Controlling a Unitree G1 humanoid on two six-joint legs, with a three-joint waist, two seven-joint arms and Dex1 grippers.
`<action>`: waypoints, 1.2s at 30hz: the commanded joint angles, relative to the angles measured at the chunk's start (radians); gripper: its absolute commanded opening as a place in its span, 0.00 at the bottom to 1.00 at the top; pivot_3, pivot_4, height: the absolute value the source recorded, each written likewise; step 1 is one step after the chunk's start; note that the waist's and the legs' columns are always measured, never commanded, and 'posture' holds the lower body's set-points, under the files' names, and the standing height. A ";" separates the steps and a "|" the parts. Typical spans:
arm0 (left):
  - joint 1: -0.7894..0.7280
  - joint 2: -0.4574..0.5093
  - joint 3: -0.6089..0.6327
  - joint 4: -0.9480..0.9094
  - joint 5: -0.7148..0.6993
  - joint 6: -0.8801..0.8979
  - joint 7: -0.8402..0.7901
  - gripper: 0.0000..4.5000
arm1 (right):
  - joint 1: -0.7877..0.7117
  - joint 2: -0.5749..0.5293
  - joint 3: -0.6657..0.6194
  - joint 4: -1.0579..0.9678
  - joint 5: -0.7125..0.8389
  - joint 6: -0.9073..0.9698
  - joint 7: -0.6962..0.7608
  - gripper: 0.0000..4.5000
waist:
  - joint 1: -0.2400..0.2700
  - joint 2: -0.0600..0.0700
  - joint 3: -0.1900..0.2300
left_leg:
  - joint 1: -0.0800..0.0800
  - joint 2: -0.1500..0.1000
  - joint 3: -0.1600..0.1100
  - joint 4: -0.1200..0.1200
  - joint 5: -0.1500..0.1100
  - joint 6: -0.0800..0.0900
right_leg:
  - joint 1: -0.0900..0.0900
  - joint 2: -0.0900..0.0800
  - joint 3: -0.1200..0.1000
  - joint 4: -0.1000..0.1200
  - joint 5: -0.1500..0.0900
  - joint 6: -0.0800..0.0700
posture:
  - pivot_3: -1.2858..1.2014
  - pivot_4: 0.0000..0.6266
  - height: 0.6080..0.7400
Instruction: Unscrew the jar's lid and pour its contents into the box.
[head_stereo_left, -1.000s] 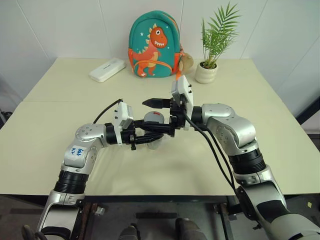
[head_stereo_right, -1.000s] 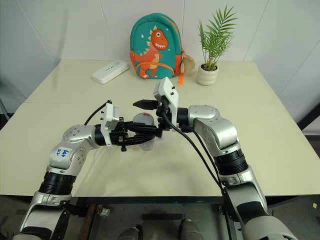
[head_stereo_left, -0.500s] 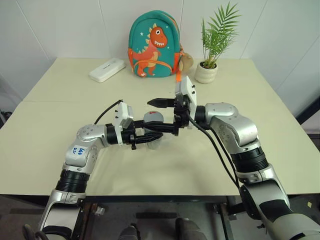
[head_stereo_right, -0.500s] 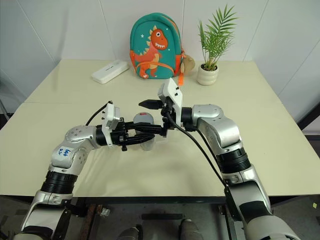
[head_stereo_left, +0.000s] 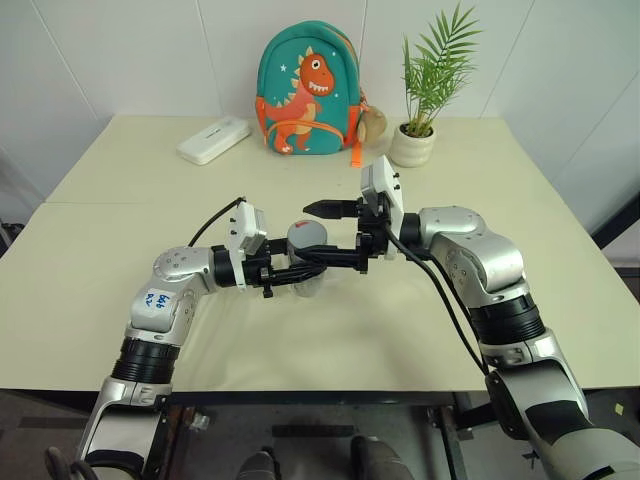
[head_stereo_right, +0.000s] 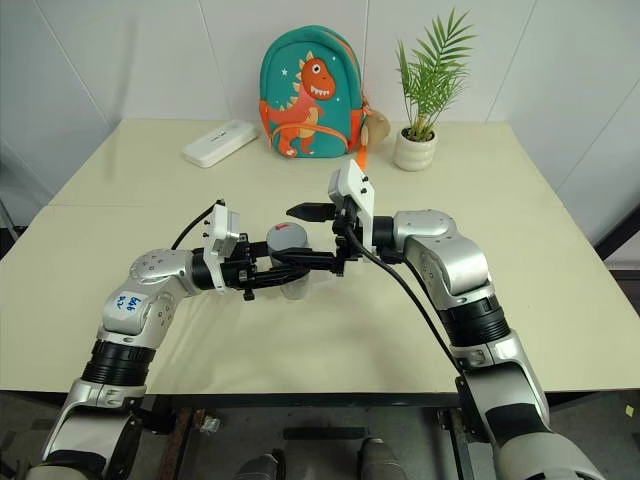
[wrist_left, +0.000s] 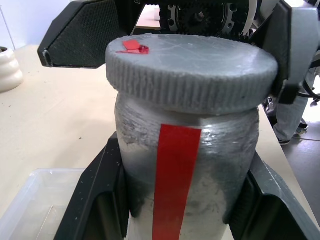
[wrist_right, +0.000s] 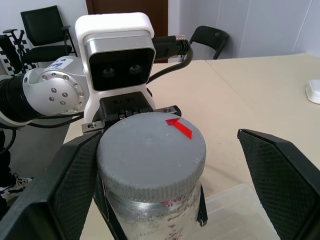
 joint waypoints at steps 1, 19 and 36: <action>-0.009 0.004 0.021 -0.034 -0.024 -0.021 -0.016 0.44 | 0.004 -0.017 -0.037 0.000 0.001 -0.014 -0.005 0.99 | 0.000 0.000 0.000 | 0.000 0.000 0.000 0.000 0.000 0.000 | 0.000 0.000 0.000 0.000 0.000 0.000 | 0.52 0.24 1.00; -0.005 0.009 0.012 -0.054 -0.030 -0.001 -0.022 0.44 | 0.030 -0.050 -0.073 0.008 0.033 -0.010 0.013 0.99 | 0.000 0.000 0.000 | 0.000 0.000 0.000 0.000 0.000 0.000 | 0.000 0.000 0.000 0.000 0.000 0.000 | 0.52 0.24 1.00; 0.002 0.012 0.020 -0.069 -0.040 0.013 -0.022 0.44 | 0.043 -0.048 -0.077 -0.040 0.099 0.013 0.065 0.99 | 0.000 0.000 0.000 | 0.000 0.000 0.000 0.000 0.000 0.000 | 0.000 0.000 0.000 -0.001 0.000 0.000 | 0.52 0.24 1.00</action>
